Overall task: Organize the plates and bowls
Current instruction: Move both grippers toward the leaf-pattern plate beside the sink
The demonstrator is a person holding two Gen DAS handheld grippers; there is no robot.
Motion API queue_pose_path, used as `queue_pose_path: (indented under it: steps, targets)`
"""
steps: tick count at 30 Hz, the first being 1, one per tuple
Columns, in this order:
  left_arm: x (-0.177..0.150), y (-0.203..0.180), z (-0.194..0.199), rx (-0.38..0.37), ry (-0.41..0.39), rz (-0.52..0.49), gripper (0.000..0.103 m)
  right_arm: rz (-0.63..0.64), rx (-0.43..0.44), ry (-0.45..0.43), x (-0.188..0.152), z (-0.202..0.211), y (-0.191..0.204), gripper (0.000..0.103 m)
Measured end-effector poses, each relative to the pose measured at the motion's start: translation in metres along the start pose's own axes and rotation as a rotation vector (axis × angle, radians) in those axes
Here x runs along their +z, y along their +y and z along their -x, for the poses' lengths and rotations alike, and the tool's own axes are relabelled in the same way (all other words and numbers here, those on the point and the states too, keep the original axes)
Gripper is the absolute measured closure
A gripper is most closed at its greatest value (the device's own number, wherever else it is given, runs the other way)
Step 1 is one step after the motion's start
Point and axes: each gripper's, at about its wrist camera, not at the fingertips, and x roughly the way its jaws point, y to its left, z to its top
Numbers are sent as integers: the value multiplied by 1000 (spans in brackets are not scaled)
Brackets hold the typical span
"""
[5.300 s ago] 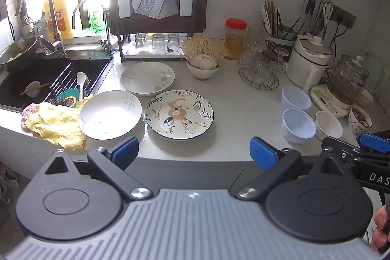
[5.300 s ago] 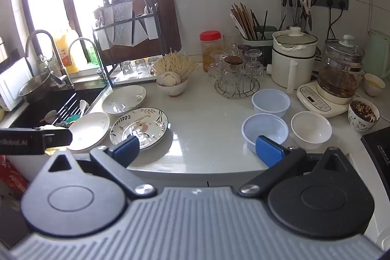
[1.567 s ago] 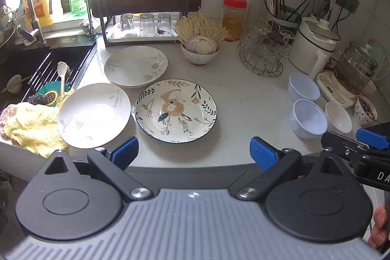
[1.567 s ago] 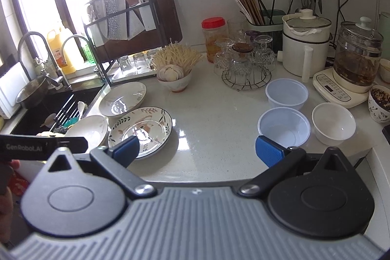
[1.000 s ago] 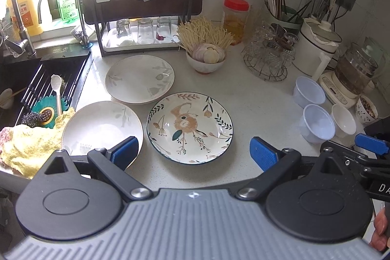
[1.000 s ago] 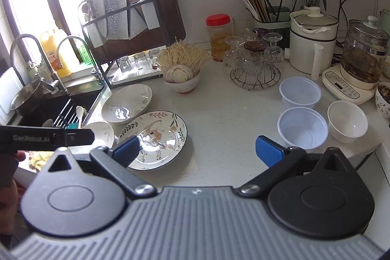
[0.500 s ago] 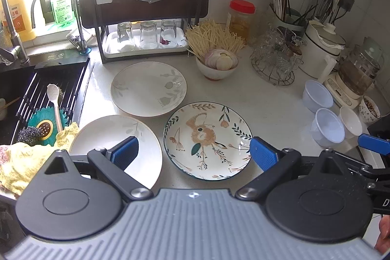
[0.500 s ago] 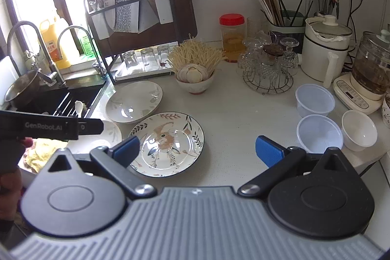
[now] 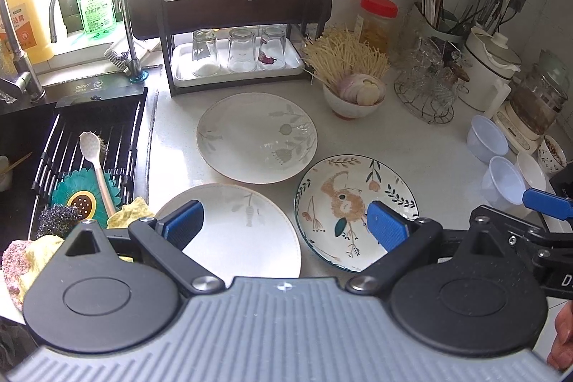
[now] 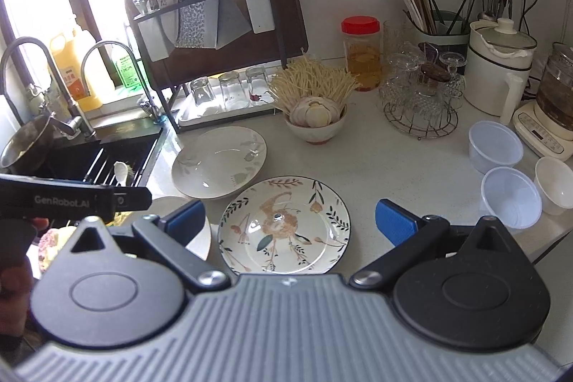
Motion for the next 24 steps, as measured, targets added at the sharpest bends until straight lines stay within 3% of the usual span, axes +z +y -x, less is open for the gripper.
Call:
queue_pose_path:
  steps: [8, 15, 20, 22, 24]
  targets:
    - [2, 53, -18, 0, 38, -11, 4, -73, -90, 63, -9, -33, 34, 0]
    - [-3, 98, -50, 23, 112, -22, 4, -242, 48, 184, -27, -75, 45, 1]
    - [-13, 127, -83, 22, 175, 26, 4, -311, 89, 253, -43, -96, 53, 12]
    - [-19, 138, -98, 13, 211, 56, 5, -338, 78, 279, -50, -105, 55, 24]
    - [-22, 145, -110, 9, 236, 54, 5, -372, 85, 305, -57, -113, 55, 25]
